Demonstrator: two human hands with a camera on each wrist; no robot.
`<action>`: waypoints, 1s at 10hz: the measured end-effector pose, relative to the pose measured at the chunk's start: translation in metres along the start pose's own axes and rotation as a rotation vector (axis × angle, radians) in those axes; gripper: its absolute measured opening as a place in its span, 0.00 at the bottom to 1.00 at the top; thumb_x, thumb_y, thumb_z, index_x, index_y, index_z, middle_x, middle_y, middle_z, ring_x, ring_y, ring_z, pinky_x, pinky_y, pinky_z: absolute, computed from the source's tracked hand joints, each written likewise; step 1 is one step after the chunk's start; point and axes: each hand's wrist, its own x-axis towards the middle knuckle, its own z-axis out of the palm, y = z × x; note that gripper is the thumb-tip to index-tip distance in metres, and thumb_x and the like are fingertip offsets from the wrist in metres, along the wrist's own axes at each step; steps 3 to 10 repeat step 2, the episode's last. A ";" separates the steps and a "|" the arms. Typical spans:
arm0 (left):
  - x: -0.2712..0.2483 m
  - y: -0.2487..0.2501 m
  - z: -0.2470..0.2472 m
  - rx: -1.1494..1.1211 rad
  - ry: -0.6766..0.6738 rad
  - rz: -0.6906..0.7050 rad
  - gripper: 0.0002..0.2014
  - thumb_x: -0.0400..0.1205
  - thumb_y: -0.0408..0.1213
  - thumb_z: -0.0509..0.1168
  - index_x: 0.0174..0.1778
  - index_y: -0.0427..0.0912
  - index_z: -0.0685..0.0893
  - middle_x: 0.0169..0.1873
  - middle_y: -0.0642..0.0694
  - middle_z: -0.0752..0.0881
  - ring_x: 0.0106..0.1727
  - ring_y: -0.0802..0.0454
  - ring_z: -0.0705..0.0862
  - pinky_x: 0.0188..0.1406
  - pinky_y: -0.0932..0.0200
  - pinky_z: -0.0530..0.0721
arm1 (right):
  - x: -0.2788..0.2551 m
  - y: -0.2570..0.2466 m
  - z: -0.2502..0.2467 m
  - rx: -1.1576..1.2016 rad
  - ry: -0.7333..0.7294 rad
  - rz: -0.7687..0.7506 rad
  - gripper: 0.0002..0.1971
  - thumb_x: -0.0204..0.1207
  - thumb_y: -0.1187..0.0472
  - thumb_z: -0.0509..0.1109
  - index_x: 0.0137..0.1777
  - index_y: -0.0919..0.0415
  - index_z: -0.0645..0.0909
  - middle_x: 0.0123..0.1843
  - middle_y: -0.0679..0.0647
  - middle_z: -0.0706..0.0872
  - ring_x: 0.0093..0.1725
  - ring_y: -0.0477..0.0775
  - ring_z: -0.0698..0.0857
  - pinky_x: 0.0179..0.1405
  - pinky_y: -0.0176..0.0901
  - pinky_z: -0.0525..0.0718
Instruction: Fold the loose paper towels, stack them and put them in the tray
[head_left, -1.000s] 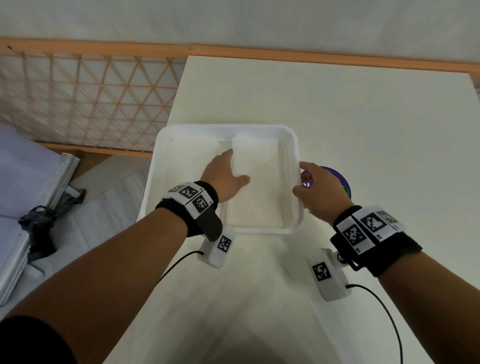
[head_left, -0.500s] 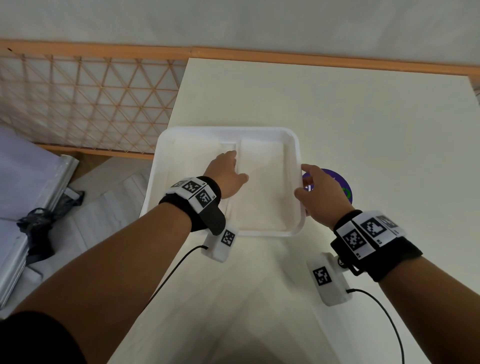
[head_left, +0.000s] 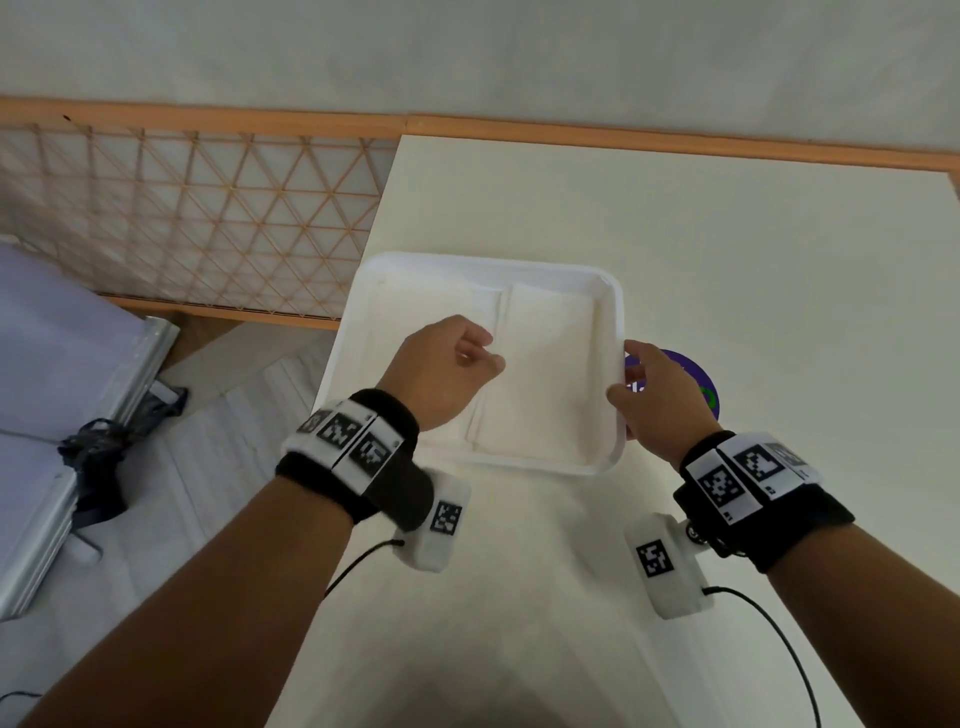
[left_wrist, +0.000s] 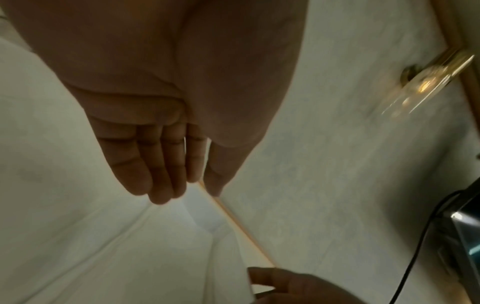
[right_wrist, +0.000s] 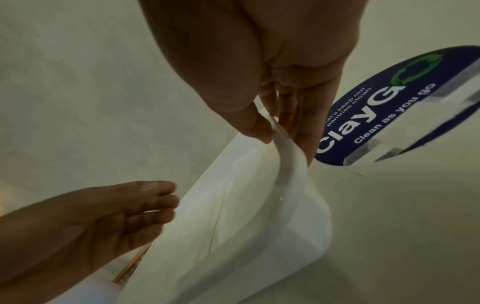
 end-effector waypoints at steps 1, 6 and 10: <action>-0.049 0.001 -0.005 -0.051 0.019 0.058 0.05 0.79 0.44 0.69 0.47 0.47 0.86 0.36 0.54 0.87 0.38 0.61 0.84 0.38 0.75 0.76 | -0.002 0.003 0.001 0.017 -0.004 0.007 0.27 0.77 0.65 0.65 0.77 0.57 0.66 0.58 0.54 0.82 0.56 0.57 0.83 0.57 0.61 0.84; -0.108 -0.006 0.004 -0.088 -0.098 0.043 0.05 0.79 0.45 0.70 0.39 0.49 0.86 0.33 0.52 0.88 0.36 0.57 0.85 0.36 0.71 0.79 | -0.006 0.008 0.000 0.048 -0.010 0.052 0.29 0.79 0.55 0.67 0.79 0.57 0.63 0.60 0.54 0.80 0.58 0.59 0.82 0.61 0.62 0.82; -0.108 -0.006 0.004 -0.088 -0.098 0.043 0.05 0.79 0.45 0.70 0.39 0.49 0.86 0.33 0.52 0.88 0.36 0.57 0.85 0.36 0.71 0.79 | -0.006 0.008 0.000 0.048 -0.010 0.052 0.29 0.79 0.55 0.67 0.79 0.57 0.63 0.60 0.54 0.80 0.58 0.59 0.82 0.61 0.62 0.82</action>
